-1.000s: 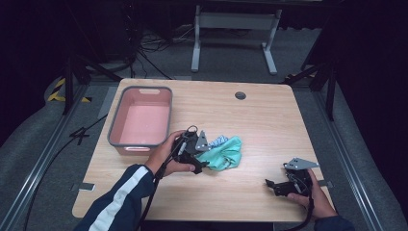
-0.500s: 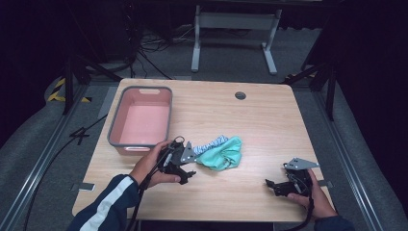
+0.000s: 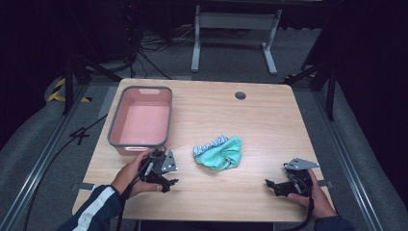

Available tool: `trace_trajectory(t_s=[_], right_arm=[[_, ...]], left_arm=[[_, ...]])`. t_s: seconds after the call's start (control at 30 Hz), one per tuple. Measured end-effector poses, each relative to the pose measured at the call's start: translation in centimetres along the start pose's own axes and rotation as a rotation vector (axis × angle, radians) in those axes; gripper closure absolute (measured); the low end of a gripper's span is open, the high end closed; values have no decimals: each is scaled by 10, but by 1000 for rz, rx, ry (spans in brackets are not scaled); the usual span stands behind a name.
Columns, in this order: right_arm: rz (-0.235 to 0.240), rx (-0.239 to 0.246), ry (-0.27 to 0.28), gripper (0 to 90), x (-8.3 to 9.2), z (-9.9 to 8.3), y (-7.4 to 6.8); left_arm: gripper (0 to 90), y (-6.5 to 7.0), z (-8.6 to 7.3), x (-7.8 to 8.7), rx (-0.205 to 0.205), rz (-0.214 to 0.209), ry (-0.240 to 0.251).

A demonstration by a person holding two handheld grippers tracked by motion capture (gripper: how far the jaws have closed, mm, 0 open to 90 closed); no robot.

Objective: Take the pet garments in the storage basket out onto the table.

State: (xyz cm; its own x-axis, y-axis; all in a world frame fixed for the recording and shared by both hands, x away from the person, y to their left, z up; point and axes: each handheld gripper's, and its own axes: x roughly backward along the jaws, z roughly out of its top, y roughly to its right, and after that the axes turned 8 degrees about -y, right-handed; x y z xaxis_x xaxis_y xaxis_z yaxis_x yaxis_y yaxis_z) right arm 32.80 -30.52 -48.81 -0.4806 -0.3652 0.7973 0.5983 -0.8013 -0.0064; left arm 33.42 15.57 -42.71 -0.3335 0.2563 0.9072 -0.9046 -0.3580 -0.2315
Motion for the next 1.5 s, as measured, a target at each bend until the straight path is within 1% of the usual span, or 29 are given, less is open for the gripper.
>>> trace_trajectory(t_s=[0.03,0.1,0.13,0.2,0.37,0.4,0.43,0.47,0.53,0.6,0.63,0.73,0.8,0.93,1.07,1.1,1.13,1.17,1.2,1.23,1.27,1.3,1.33,1.4,1.5], right_arm=[[0,0,0,6,0,0,0],[0,0,0,5,0,0,0],[0,0,0,6,0,0,0],[-1,1,1,6,0,0,0],[-1,-2,2,6,0,0,0],[-1,-2,2,6,0,0,0],[-1,-2,2,6,0,0,0],[-1,-2,2,6,0,0,0],[-1,-3,2,6,0,0,0],[-1,-3,2,6,0,0,0],[-1,-2,2,6,0,-1,0],[-2,-2,2,6,1,-1,0],[-1,-3,2,6,1,-1,0],[-2,-2,2,6,1,-1,0],[-2,-1,2,6,1,-1,0],[-2,-2,2,6,1,-1,0],[-2,-2,2,6,1,-1,0],[-1,-1,2,6,1,-1,0],[-1,-1,2,6,1,-1,0],[0,0,2,6,1,-1,0],[0,0,2,5,1,-1,0],[0,0,2,5,1,-1,1],[1,1,2,6,1,-1,1],[1,5,1,6,1,-1,1],[2,6,1,6,1,-1,1]], left_arm=[[213,0,-4,1,1,4,-3],[210,-1,-12,1,17,3,0],[210,-1,-15,2,21,12,2],[210,-2,-22,2,30,15,2],[202,-1,-41,3,57,10,16],[198,-1,-46,3,69,9,19],[198,-1,-50,3,70,15,19],[198,-2,-53,3,74,16,15],[197,-3,-60,3,91,30,10],[197,-6,-67,2,109,45,-4],[199,-7,-70,2,126,46,-6],[200,-10,-77,2,139,53,-14],[199,-13,-83,2,165,46,4],[192,-16,-96,1,203,11,43],[190,-19,-112,-3,244,-16,58],[181,-21,-116,-4,261,-35,78],[170,-22,-119,-5,270,-41,89],[170,-24,-124,-6,299,-47,110],[169,-24,-124,-6,299,-47,110],[169,-25,-127,-7,310,-55,123],[163,-26,-131,-10,360,-86,154],[147,-25,-134,-14,399,-87,197],[144,-23,-135,-15,402,-64,212],[137,-22,-134,-15,414,-58,211],[134,-22,-134,-15,415,-57,211]])
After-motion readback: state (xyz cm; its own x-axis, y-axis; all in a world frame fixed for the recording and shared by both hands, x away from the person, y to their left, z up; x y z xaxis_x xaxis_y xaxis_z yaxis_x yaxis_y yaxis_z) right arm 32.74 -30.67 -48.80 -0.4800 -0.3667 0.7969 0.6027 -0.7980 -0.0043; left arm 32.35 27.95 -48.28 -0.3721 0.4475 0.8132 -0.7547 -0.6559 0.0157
